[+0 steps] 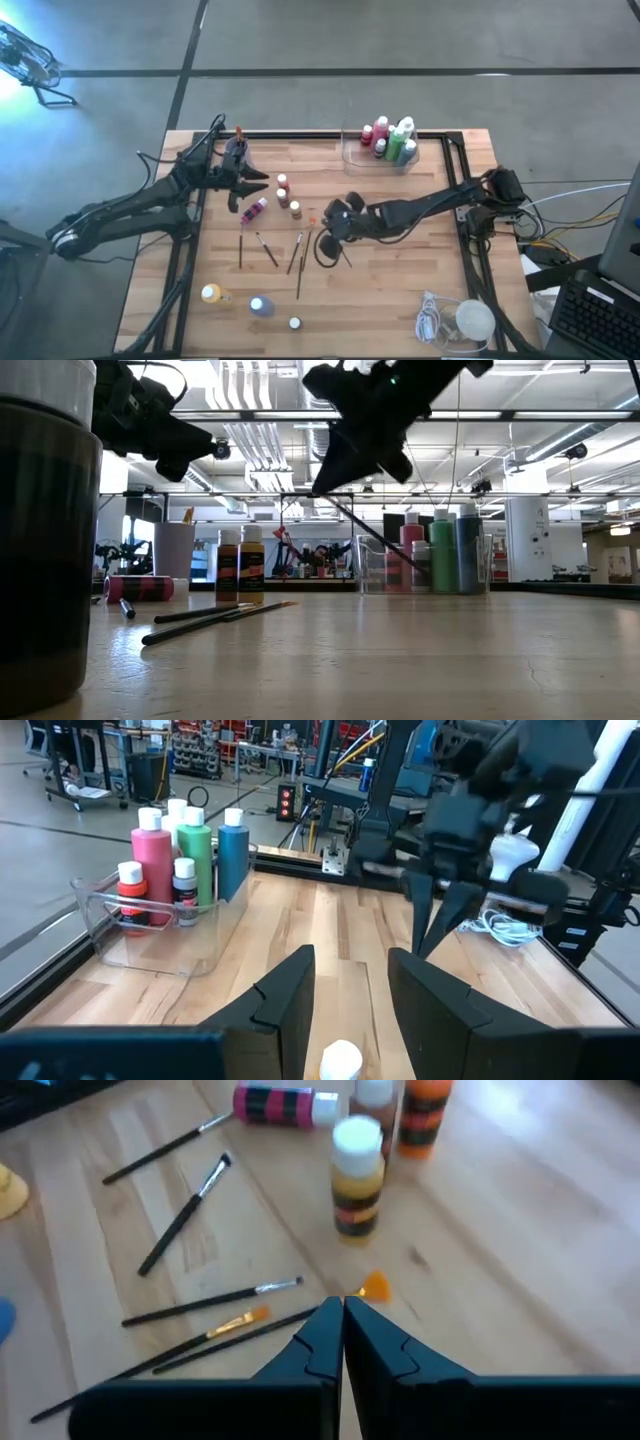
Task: Pick & Place Paint Supplies
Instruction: Put the gold paint brush into the violet cup
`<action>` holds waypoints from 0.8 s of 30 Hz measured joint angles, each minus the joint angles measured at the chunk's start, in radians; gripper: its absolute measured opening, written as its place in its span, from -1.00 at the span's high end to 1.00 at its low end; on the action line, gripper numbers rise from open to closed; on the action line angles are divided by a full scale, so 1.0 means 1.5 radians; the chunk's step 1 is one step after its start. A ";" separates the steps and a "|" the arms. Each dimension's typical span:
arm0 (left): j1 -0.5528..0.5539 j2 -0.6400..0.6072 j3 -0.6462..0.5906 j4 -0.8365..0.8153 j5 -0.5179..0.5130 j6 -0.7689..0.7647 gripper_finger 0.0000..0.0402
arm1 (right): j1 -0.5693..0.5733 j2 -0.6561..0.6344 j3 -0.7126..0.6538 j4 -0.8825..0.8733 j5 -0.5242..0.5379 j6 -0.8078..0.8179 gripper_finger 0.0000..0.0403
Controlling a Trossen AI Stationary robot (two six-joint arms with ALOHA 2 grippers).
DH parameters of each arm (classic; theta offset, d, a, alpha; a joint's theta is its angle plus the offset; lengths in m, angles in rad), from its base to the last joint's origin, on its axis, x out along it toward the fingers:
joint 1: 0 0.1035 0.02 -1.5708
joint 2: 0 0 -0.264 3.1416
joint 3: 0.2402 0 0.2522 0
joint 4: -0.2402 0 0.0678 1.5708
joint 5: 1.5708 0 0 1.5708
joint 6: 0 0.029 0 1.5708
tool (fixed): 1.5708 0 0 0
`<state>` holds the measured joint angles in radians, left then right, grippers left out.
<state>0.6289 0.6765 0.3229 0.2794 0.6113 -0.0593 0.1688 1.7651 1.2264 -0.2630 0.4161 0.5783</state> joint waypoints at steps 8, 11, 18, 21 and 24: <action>-0.011 0.001 0.000 0.025 0.001 -0.004 0.33 | 0.017 -0.016 0.063 0.008 0.105 -0.105 0.96; -0.024 0.002 0.000 0.043 0.001 -0.004 0.33 | 0.022 -0.014 0.094 0.014 0.110 -0.150 0.96; -0.071 0.006 0.000 0.079 0.001 0.005 0.32 | 0.030 -0.013 0.138 0.065 0.115 -0.254 0.96; -0.105 0.021 0.000 0.099 0.001 0.021 0.32 | 0.037 -0.013 0.149 0.101 0.114 -0.304 0.96; -0.141 0.046 -0.001 0.139 0.001 0.032 0.32 | 0.041 -0.013 0.151 0.147 0.110 -0.350 0.96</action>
<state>0.4180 0.7463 0.3222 0.4876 0.6128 -0.0113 0.2308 1.7458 1.4530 -0.0422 0.5815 0.0534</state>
